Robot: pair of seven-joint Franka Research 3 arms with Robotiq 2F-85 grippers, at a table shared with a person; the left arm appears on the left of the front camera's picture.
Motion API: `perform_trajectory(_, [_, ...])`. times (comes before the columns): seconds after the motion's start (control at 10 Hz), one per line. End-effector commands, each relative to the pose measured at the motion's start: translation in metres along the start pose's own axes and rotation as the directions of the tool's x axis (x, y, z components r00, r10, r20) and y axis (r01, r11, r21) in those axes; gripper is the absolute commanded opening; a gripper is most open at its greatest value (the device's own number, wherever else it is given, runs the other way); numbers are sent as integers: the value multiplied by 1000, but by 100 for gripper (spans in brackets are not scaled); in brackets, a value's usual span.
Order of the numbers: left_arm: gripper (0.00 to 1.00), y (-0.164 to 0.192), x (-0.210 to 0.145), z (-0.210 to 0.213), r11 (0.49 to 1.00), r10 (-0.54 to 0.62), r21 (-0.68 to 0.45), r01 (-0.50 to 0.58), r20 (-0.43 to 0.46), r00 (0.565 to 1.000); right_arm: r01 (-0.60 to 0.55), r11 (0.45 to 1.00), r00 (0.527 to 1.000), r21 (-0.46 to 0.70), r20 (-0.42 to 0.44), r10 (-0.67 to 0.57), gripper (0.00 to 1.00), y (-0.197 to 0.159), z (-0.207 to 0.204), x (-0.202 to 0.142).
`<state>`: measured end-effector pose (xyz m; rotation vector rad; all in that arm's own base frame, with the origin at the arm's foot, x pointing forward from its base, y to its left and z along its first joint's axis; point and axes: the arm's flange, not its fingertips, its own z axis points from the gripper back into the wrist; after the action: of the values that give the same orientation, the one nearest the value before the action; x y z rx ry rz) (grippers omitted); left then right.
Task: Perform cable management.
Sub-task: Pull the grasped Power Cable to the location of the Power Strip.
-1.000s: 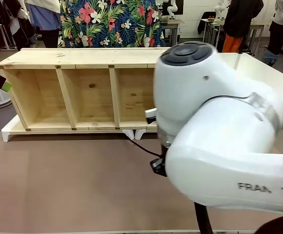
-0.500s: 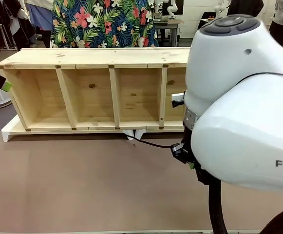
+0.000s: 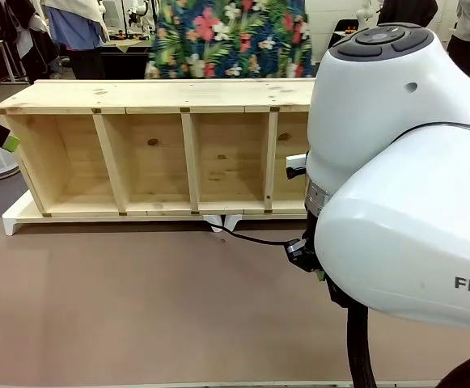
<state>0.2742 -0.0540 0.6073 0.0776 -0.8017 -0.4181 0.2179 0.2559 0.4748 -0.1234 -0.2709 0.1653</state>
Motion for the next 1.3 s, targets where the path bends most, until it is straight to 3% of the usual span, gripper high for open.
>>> perform_trajectory(0.0, [100,0,2,-1,1000,0,3,0,11,1000,2,1000,1000,1,1,-2,14,-1,0,0])
perform_trajectory(0.2, [100,0,2,-1,1000,0,3,0,11,1000,83,996,996,-25,-37,-84,14,-32,-11,0])
perform_trajectory(0.6, [100,0,2,-1,1000,0,3,0,11,1000,317,948,948,6,5,-317,14,-127,17,1])
perform_trajectory(1.2, [100,0,2,-1,1000,0,3,0,11,1000,444,896,894,7,70,-444,14,-199,28,25])
